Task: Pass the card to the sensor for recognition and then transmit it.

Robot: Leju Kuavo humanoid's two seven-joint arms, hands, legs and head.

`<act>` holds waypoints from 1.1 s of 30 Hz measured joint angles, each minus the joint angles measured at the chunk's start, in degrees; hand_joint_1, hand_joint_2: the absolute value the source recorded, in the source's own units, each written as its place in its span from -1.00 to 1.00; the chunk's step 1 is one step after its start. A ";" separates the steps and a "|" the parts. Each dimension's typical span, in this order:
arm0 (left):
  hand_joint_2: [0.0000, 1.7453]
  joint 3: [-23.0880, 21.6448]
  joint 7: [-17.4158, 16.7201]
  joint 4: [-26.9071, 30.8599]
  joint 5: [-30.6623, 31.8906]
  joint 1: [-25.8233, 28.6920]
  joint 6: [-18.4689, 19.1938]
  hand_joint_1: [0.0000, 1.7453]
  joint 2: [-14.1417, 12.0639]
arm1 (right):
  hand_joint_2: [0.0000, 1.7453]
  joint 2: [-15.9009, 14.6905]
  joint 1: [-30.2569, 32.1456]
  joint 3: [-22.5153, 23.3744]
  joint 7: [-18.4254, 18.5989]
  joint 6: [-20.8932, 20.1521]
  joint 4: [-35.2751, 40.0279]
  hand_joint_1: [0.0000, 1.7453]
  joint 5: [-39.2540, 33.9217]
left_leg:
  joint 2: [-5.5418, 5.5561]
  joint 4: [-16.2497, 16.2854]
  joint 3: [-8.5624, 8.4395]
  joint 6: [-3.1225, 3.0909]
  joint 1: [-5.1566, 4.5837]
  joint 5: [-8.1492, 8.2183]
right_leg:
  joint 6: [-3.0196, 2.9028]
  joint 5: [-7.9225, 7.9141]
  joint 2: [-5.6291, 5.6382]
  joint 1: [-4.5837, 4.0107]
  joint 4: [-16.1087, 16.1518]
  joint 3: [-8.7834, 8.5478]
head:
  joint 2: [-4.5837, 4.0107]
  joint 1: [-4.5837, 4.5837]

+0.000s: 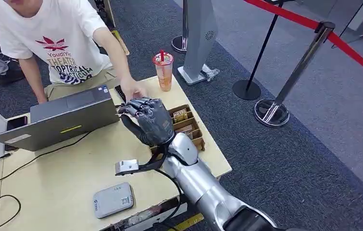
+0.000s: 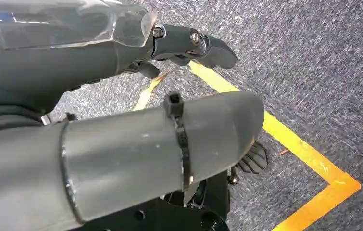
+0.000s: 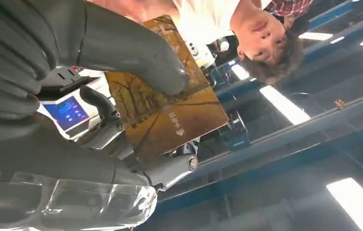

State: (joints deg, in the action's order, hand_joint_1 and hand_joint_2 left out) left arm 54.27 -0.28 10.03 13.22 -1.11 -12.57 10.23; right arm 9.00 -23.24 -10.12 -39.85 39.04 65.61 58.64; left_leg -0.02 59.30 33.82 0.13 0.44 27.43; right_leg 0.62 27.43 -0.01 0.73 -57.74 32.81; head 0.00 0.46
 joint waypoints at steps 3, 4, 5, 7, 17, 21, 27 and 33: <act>-1.00 0.00 0.07 0.00 0.00 0.01 0.04 -1.00 0.02 | 1.00 -0.09 -0.47 -0.81 0.00 0.00 -1.44 1.00 -9.12 | -0.01 0.00 0.01 0.00 0.00 0.00 | 0.00 0.00 0.01 0.00 0.00 0.00 | 0.00 0.00; -1.00 0.02 0.11 0.00 -0.02 0.00 0.15 -1.00 0.02 | 1.00 -0.28 -0.80 -1.71 0.07 -0.02 -2.21 1.00 -13.74 | -0.01 0.00 0.01 0.00 0.00 0.00 | 0.00 0.00 0.01 0.00 0.00 0.00 | 0.00 0.00; -1.00 0.02 0.26 -0.02 -0.06 0.00 0.39 -1.00 0.02 | 1.00 -0.66 -1.23 -3.07 0.22 -0.51 -3.02 1.00 -19.65 | -0.01 0.00 0.00 0.00 0.00 0.00 | 0.00 0.00 0.02 0.00 0.00 0.00 | 0.00 0.00; -1.00 0.02 0.37 -0.02 -0.20 0.01 0.57 -1.00 0.00 | 1.00 -1.85 -1.79 -6.90 1.16 -2.27 -3.84 1.00 -30.40 | -0.01 0.00 0.00 0.00 0.00 0.00 | 0.00 0.00 0.01 0.00 0.00 0.00 | 0.00 0.00; -1.00 0.09 0.39 -0.02 -0.42 0.09 1.24 -1.00 -0.07 | 1.00 -6.89 -2.61 -17.75 8.46 -25.69 -1.77 1.00 -56.05 | 0.01 0.00 0.01 0.00 0.00 0.00 | 0.00 0.00 0.01 0.00 0.00 0.03 | 0.00 -0.02; -1.00 0.09 0.37 -0.02 -0.35 0.20 1.57 -1.00 -0.15 | 1.00 -8.85 -2.61 -20.29 11.61 -36.71 0.42 1.00 -64.55 | 0.02 0.00 0.02 0.00 0.00 0.00 | 0.00 0.00 -0.02 0.00 0.00 0.03 | 0.00 0.00; -1.00 0.11 0.20 -0.02 -0.35 0.23 1.57 -1.00 -0.35 | 1.00 -10.58 -2.52 -23.01 13.27 -42.66 1.36 1.00 -68.10 | 0.01 0.00 0.01 0.00 0.00 0.00 | 0.00 0.00 -0.01 0.00 0.00 0.02 | 0.00 0.00; -1.00 0.11 0.02 -0.02 -0.44 0.25 1.55 -1.00 -0.37 | 1.00 -11.19 -2.52 -24.17 13.95 -44.35 1.38 1.00 -68.21 | 0.01 0.00 0.02 0.00 0.00 0.00 | 0.00 0.00 -0.01 0.00 0.00 0.02 | 0.00 0.00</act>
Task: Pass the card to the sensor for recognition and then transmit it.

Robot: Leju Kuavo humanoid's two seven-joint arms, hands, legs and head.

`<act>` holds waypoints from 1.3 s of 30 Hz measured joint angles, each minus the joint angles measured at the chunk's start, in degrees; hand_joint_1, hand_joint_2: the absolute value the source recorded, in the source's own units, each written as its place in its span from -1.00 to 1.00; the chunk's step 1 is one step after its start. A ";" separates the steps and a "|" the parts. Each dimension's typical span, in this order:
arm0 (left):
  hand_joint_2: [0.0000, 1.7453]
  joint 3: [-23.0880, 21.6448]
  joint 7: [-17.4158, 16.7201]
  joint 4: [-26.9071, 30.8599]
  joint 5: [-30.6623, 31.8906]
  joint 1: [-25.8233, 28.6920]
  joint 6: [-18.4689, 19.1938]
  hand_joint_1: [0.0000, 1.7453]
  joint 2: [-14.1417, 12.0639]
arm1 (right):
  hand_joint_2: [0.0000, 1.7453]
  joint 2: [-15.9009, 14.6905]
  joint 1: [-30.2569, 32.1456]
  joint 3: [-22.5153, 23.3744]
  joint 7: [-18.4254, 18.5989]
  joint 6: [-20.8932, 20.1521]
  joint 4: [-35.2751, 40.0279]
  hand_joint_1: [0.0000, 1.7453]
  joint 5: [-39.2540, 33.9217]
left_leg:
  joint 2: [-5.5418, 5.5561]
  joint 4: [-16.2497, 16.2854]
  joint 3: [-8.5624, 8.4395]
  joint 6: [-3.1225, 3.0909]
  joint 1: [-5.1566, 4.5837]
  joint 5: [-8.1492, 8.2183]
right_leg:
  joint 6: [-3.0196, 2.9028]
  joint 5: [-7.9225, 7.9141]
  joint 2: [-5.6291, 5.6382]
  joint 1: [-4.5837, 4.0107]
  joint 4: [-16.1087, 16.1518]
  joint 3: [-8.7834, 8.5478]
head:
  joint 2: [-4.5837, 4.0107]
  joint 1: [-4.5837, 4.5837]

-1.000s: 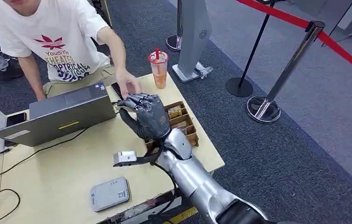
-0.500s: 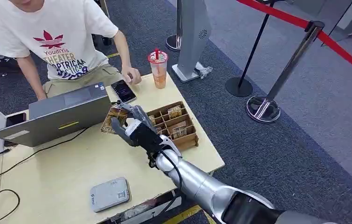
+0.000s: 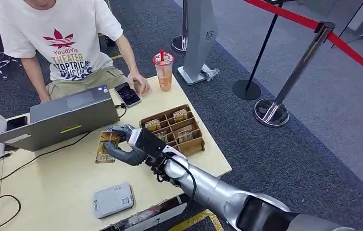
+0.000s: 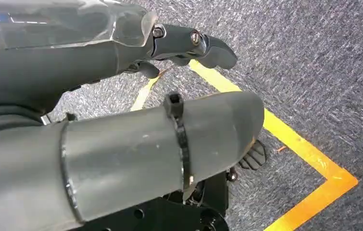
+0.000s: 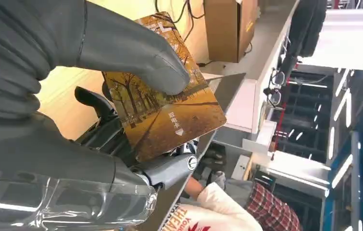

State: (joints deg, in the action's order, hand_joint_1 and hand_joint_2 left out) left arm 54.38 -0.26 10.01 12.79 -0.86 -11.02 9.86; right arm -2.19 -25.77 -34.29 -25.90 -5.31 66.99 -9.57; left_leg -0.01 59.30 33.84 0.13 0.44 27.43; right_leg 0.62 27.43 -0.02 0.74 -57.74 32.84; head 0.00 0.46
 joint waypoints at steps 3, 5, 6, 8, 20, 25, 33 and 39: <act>-1.00 0.09 -0.09 -0.02 -0.20 0.01 -0.20 -1.00 -0.02 | 1.00 -0.04 -0.15 -1.44 1.53 -2.93 -0.48 1.00 -0.77 | 0.00 0.00 0.01 0.00 0.00 0.00 | 0.00 0.00 0.00 0.00 0.00 0.00 | 0.00 0.00; -1.00 0.13 -0.09 -0.09 -0.26 0.00 -0.39 -1.00 -0.02 | 1.00 -0.02 -0.47 -2.89 2.45 -4.55 -1.62 1.00 -1.14 | 0.00 0.00 0.01 0.00 0.00 0.00 | 0.00 0.00 0.00 0.00 0.00 0.00 | 0.00 0.00; -1.00 0.15 -0.09 -0.15 -0.28 0.01 -0.48 -1.00 -0.02 | 1.00 0.00 -0.55 -3.52 2.60 -4.92 -2.17 1.00 -1.27 | 0.01 0.00 0.02 0.00 0.01 0.00 | 0.00 0.00 -0.01 0.00 0.00 0.00 | 0.00 -0.02; -1.00 0.31 -0.11 -0.24 -0.33 0.03 -0.55 -1.00 -0.02 | 1.00 0.04 -0.87 -4.54 2.95 -5.41 -3.06 1.00 -1.53 | 0.02 0.00 0.04 0.00 0.01 0.00 | 0.00 0.00 -0.02 -0.01 0.00 0.00 | 0.00 0.00; -1.00 0.98 -0.92 -0.98 0.02 0.02 -2.21 -1.00 0.07 | 1.00 1.53 -5.32 -13.05 2.77 -9.42 -16.24 1.00 -4.74 | 0.03 0.00 0.03 0.00 0.00 0.00 | 0.00 0.00 -0.02 0.00 0.00 0.00 | 0.00 0.00; -1.00 1.05 -0.94 -1.16 0.09 0.01 -2.25 -1.00 0.07 | 1.00 1.86 -6.11 -14.43 3.04 -9.75 -18.73 1.00 -5.07 | 0.02 0.00 0.04 0.00 0.00 0.00 | 0.00 0.00 -0.02 0.00 0.00 0.00 | 0.00 0.00; -1.00 1.25 -1.53 -1.27 0.20 -0.16 -3.58 -1.00 0.15 | 1.00 3.87 -8.34 -17.57 4.92 -11.06 -25.23 1.00 -6.54 | 0.02 0.00 0.02 0.00 0.01 -0.01 | 0.00 0.00 -0.01 0.00 0.00 0.00 | 0.00 0.00; -1.00 1.27 -1.20 -1.27 0.46 -0.24 -3.76 -1.00 0.39 | 1.00 5.31 -9.29 -19.04 5.88 -10.25 -31.11 1.00 -7.43 | 0.02 0.00 0.02 0.00 0.00 -0.01 | 0.00 0.00 -0.01 0.00 0.00 0.00 | 0.00 0.00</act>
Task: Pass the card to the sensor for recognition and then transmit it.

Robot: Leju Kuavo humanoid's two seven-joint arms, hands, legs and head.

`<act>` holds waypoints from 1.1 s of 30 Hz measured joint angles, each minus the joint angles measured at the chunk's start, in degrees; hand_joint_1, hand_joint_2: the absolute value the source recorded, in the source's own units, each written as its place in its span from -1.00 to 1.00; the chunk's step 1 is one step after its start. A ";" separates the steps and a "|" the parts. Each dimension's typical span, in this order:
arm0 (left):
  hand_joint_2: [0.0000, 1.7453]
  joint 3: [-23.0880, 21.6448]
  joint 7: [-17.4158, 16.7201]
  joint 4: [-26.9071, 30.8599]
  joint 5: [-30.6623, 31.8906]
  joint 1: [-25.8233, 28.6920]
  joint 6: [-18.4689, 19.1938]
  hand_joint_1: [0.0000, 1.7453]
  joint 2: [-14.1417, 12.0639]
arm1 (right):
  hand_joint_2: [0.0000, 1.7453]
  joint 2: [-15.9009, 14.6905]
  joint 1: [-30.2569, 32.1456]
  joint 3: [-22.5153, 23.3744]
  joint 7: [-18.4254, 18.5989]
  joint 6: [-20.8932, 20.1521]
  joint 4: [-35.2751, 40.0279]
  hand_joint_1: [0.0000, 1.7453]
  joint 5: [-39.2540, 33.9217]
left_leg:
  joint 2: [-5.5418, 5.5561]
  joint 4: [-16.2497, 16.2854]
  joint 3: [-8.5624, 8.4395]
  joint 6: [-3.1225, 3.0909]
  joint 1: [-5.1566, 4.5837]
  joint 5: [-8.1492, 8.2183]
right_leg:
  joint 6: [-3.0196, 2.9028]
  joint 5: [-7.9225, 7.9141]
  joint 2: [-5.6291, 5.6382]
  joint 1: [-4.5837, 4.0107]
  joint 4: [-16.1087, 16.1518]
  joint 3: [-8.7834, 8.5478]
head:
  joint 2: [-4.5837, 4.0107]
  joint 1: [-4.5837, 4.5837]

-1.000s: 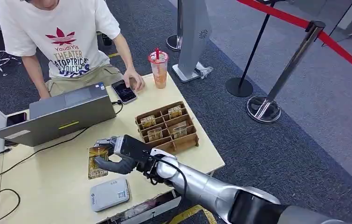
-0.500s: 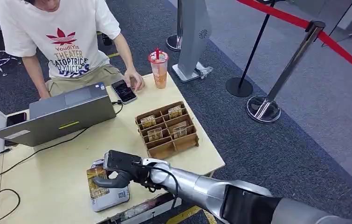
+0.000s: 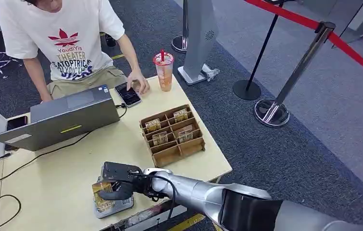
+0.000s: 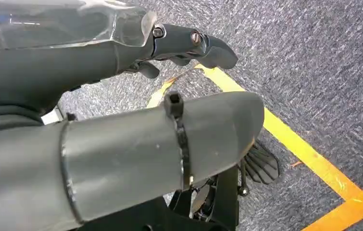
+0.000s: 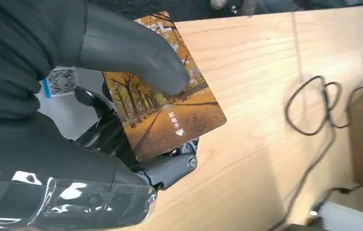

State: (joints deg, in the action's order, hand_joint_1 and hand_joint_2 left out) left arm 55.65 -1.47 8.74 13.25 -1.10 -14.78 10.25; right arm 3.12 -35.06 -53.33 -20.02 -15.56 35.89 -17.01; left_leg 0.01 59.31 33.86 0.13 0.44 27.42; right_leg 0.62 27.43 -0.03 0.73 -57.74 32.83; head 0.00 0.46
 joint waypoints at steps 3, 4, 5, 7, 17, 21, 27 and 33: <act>-1.00 0.00 0.33 0.00 0.17 -0.01 0.07 -1.00 0.04 | 1.00 0.15 -0.02 -0.20 0.37 0.96 -2.23 1.00 -0.81 | -0.01 0.00 0.00 0.00 -0.01 0.00 | 0.00 0.00 0.00 0.00 0.01 0.00 | 0.00 0.00; -1.00 0.00 0.39 0.00 0.28 -0.01 0.17 -1.00 0.04 | 1.00 0.15 -0.03 -0.22 0.61 1.22 -2.80 1.00 -0.96 | -0.01 0.01 0.00 0.00 -0.01 0.00 | 0.00 0.00 0.00 0.01 0.01 0.00 | 0.00 0.00; -1.00 0.00 0.42 0.00 0.37 -0.01 0.24 -1.00 0.02 | 1.00 0.15 -0.03 -0.24 0.78 1.53 -3.45 1.00 -1.28 | -0.01 0.01 0.00 0.00 -0.01 0.00 | 0.00 0.00 0.00 0.01 0.01 0.00 | 0.00 0.00; -1.00 0.00 0.44 0.02 0.68 -0.02 0.42 -1.00 0.02 | 1.00 0.15 -0.13 -0.24 1.00 1.75 -4.34 1.00 -1.73 | -0.01 0.01 -0.02 0.00 -0.01 0.01 | 0.00 0.00 0.01 0.01 0.01 0.00 | 0.00 -0.02; -1.00 0.00 0.55 0.00 1.18 -0.02 1.07 -1.00 -0.02 | 1.00 0.15 -0.87 -0.15 1.38 2.84 -7.08 1.00 -2.23 | -0.03 0.01 -0.16 0.00 0.00 0.00 | 0.00 0.00 0.02 0.00 0.01 -0.11 | 0.00 0.00; -1.00 0.00 0.50 0.02 1.29 -0.02 1.14 -1.00 -0.09 | 1.00 0.13 -0.91 0.02 1.22 3.19 -7.58 1.00 -2.60 | -0.03 0.01 -0.21 0.00 -0.01 0.00 | 0.00 0.00 0.02 0.01 0.02 -0.17 | 0.00 0.00; -1.00 0.00 0.04 0.02 1.33 -0.02 1.14 -1.00 -0.26 | 1.00 0.13 -0.97 0.24 1.20 3.21 -8.15 1.00 -2.60 | -0.03 0.01 -0.26 0.00 -0.01 0.00 | 0.00 0.00 0.02 0.01 0.03 -0.23 | 0.00 0.00; -1.00 0.00 -0.26 0.00 1.22 -0.01 1.18 -1.00 -0.28 | 1.00 0.13 -1.03 1.46 1.03 1.77 -8.56 1.00 -4.92 | -0.03 0.01 -0.27 0.00 -0.01 0.00 | 0.00 0.00 0.02 0.01 0.03 -0.24 | 0.00 0.00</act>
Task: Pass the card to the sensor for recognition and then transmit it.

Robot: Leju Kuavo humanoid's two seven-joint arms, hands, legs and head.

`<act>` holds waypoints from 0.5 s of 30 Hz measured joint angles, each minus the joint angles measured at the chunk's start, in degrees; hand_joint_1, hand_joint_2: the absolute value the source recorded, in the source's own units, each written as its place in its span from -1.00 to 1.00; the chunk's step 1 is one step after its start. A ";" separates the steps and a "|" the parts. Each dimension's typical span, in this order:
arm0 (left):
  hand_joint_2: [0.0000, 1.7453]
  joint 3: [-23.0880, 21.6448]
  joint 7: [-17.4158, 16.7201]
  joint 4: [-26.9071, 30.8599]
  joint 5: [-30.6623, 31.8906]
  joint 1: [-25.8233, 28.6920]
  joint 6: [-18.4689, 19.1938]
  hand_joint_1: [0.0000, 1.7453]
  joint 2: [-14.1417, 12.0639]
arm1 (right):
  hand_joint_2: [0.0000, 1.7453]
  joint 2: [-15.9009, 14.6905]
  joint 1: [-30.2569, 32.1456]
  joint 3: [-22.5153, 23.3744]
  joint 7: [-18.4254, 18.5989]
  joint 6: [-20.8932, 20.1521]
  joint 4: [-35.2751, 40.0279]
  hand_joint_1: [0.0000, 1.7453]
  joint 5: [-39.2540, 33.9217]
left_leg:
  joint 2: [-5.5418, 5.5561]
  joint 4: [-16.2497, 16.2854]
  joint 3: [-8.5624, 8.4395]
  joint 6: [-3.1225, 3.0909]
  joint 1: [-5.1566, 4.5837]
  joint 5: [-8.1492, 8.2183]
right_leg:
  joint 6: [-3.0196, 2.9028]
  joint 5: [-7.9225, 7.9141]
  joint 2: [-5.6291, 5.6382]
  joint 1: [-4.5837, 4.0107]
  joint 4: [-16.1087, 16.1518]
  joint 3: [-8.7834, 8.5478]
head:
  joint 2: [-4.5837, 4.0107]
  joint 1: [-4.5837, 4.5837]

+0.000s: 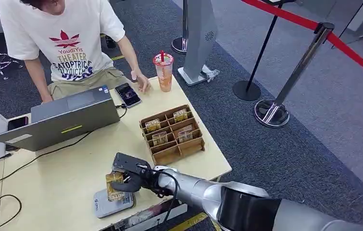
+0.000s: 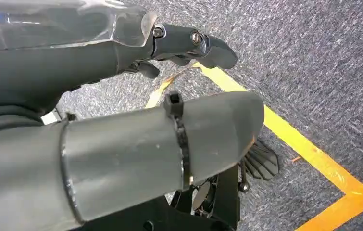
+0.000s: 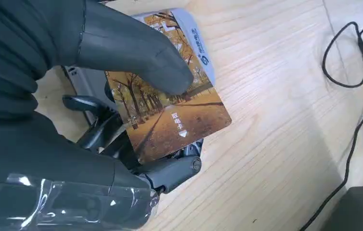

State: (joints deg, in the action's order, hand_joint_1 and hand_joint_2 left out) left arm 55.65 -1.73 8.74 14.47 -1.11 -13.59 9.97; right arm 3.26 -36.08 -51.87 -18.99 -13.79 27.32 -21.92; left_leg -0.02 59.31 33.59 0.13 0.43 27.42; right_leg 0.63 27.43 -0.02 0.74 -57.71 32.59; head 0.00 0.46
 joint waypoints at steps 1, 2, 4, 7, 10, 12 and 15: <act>-1.00 0.00 0.00 0.00 0.00 0.00 0.07 -1.00 -0.02 | 1.00 -0.02 0.00 0.39 -0.22 -0.06 -0.04 1.00 -0.48 | 0.00 0.00 0.00 0.00 0.00 0.00 | 0.00 0.00 0.00 0.00 0.00 0.00 | 0.00 0.00; -1.00 0.00 0.00 0.00 0.00 0.01 0.22 -1.00 -0.04 | 1.00 -0.11 0.00 0.92 -0.55 -0.13 -0.07 1.00 -1.07 | 0.00 0.00 0.00 0.00 0.00 0.00 | 0.00 0.00 0.00 0.00 0.00 0.00 | 0.00 0.00; -1.00 0.00 0.02 0.00 0.00 0.00 0.37 -1.00 -0.04 | 1.00 -0.24 0.01 1.97 -1.22 -0.13 0.02 1.00 -2.05 | 0.00 0.00 0.01 0.00 0.00 0.00 | 0.00 -0.01 0.00 0.00 0.00 0.01 | 0.00 0.00; -1.00 0.00 0.02 0.02 -0.04 0.03 0.41 -1.00 -0.04 | 1.00 -0.68 0.02 3.50 -1.57 0.00 0.53 1.00 -2.60 | 0.00 0.00 0.03 0.00 0.00 0.00 | 0.00 -0.01 0.00 0.00 0.00 0.02 | 0.00 0.00; -1.00 0.00 0.02 0.02 -0.04 0.02 0.41 -1.00 -0.04 | 1.00 -0.96 0.02 4.28 -1.60 0.05 0.81 1.00 -2.73 | 0.00 0.01 0.03 0.00 0.00 0.00 | 0.00 -0.01 0.01 0.00 0.00 0.04 | 0.00 0.00; -1.00 0.00 0.02 0.00 -0.04 0.02 0.41 -1.00 -0.04 | 1.00 -1.07 0.06 4.72 -1.60 0.04 1.03 1.00 -2.77 | 0.00 0.01 0.03 0.00 0.00 0.00 | 0.00 0.00 0.01 0.00 0.00 0.05 | 0.00 0.00; -1.00 0.00 0.02 0.02 -0.04 0.02 0.41 -1.00 -0.04 | 1.00 -1.20 0.06 5.11 -1.60 0.07 1.27 1.00 -2.64 | 0.00 0.00 0.05 0.00 0.01 0.01 | 0.00 0.00 0.01 -0.01 0.00 0.06 | 0.00 0.00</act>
State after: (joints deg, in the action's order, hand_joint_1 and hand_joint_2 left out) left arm 55.65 -1.70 8.76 14.43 -1.09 -13.18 9.92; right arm 2.05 -36.02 -46.75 -20.59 -13.73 28.59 -24.57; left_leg -0.02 59.32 33.63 0.13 0.44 27.43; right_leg 0.63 27.43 -0.01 0.74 -57.71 32.65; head 0.00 0.46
